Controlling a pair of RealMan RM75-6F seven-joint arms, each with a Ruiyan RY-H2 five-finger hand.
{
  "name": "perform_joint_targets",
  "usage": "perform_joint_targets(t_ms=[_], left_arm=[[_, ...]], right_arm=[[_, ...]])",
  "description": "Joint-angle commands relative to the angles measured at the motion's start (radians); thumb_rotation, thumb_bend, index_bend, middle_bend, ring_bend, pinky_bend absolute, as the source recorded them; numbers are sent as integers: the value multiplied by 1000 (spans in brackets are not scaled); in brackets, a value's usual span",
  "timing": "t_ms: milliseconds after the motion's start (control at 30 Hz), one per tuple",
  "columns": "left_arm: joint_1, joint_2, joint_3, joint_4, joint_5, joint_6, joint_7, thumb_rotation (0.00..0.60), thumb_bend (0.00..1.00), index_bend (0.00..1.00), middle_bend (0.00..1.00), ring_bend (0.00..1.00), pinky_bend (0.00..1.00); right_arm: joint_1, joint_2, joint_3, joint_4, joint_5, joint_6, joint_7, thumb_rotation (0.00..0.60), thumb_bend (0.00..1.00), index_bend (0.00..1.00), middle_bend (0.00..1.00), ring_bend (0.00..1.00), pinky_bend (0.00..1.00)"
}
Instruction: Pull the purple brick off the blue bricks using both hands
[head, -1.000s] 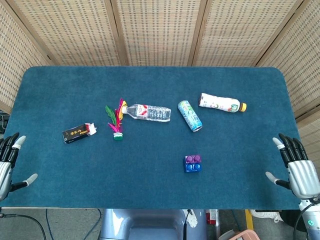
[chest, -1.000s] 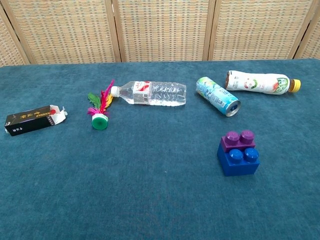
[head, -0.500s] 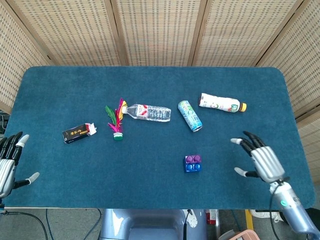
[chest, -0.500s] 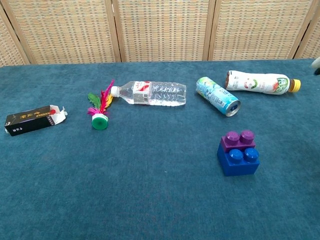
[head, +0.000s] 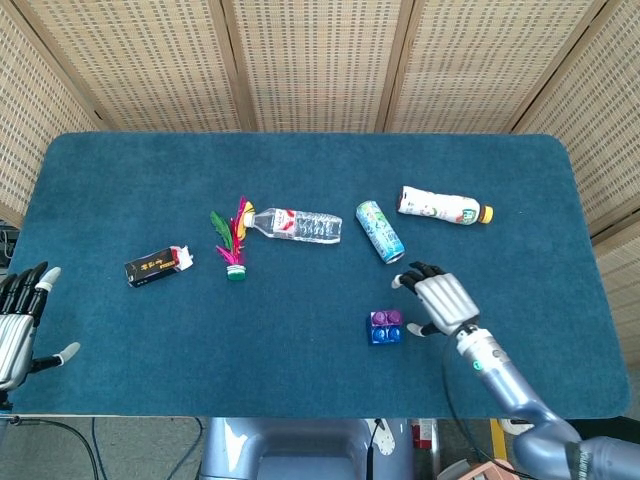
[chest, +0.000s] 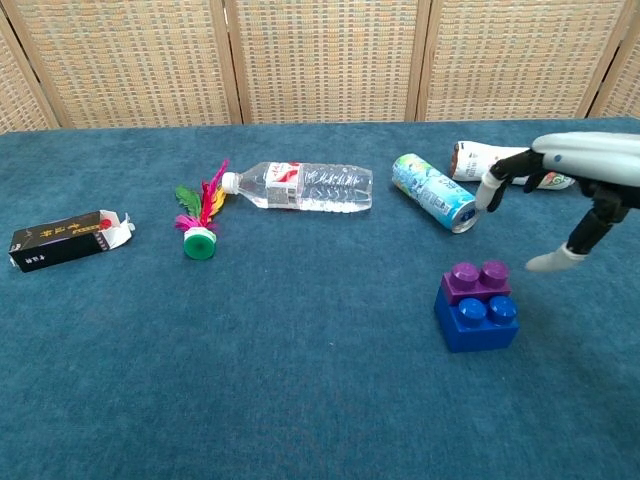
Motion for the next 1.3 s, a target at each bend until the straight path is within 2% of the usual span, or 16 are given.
perform_joint_targets(t_ms=[33, 200, 433, 533, 600, 667, 833, 967, 1133, 1300], left_arm=[[1, 0, 0, -1, 1, 1, -2, 600, 0, 0, 0, 0, 0], [-1, 1, 1, 0, -1, -5, -6, 600, 0, 0, 0, 0, 0], [-1, 4, 1, -1, 2, -4, -16, 600, 0, 0, 0, 0, 0], [-2, 6, 0, 1, -1, -6, -21, 600, 0, 0, 0, 0, 0], [-3, 7, -1, 2, -3, -8, -24, 600, 0, 0, 0, 0, 0], [-4, 7, -2, 4, -5, -12, -27, 600, 0, 0, 0, 0, 0], [-6, 8, -2, 5, -8, -16, -27, 600, 0, 0, 0, 0, 0], [-10, 7, -4, 8, -12, -24, -31, 600, 0, 0, 0, 0, 0], [-46, -9, -19, 44, -9, -68, -87, 600, 0, 0, 0, 0, 0], [-131, -25, -53, 97, 0, -168, -205, 600, 0, 0, 0, 0, 31]], right_arm=[[53, -82, 6, -6, 123, -29, -133, 600, 188, 299, 298, 132, 230], [75, -115, -1, -27, 194, -18, -215, 600, 192, 308, 308, 136, 236], [104, -153, -10, -4, 269, -10, -287, 600, 264, 353, 342, 173, 269], [114, -163, -12, 7, 290, -8, -304, 600, 281, 422, 420, 235, 305], [119, -169, -11, 11, 297, -1, -310, 600, 294, 510, 519, 318, 355], [122, -175, -10, 14, 293, 7, -311, 600, 300, 559, 576, 370, 383], [122, -179, -11, 14, 257, 31, -302, 600, 306, 578, 602, 397, 401], [107, -171, 12, 2, 188, 71, -230, 600, 310, 580, 609, 407, 410], [81, -167, 71, 19, 82, 110, -15, 600, 314, 580, 610, 407, 410], [82, -181, 144, 67, 42, 104, 216, 600, 314, 581, 612, 407, 410]])
